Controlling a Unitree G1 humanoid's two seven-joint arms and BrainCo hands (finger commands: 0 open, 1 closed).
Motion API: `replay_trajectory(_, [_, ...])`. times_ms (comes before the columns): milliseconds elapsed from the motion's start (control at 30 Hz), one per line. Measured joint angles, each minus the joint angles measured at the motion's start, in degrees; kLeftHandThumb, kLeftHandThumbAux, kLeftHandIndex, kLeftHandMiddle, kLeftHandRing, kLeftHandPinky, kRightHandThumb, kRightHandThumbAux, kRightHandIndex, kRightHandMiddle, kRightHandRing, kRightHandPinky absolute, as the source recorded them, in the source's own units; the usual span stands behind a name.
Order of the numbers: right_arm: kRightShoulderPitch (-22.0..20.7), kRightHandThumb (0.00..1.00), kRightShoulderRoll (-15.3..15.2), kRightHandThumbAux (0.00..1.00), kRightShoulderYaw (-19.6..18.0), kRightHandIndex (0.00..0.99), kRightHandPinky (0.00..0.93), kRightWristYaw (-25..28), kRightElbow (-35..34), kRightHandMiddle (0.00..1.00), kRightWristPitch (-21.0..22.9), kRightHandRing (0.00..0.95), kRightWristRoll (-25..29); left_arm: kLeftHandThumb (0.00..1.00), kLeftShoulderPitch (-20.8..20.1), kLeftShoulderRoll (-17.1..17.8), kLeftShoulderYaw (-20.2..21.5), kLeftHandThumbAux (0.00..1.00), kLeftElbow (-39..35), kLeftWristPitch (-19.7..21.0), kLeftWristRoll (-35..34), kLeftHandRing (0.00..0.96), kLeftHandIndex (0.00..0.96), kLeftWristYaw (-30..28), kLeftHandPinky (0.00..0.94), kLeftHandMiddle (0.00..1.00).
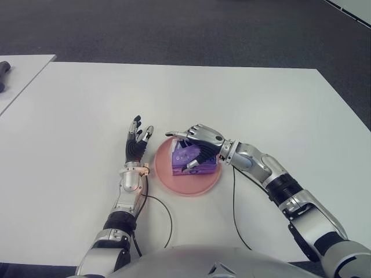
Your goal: Put the tissue paper into the plate.
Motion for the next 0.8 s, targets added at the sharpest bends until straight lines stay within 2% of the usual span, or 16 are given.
replay_trajectory(533, [-1.4,0.000,-0.6,0.448,-0.1,0.000,0.000,1.8,2.2,0.000,-2.2,0.000,1.1,0.000,-0.3,-0.1,0.1,0.459,1.1,-1.6,-0.1,0.000,0.000,0.4,0.000,0.000])
replay_trajectory(800, [-1.4,0.000,-0.6,0.457,-0.8,0.000,0.000,1.6,1.9,0.000,-1.6,0.000,1.2,0.000,-0.6,-0.1,0.1,0.456,1.7,-2.2,-0.8,0.000,0.000,0.4,0.000,0.000])
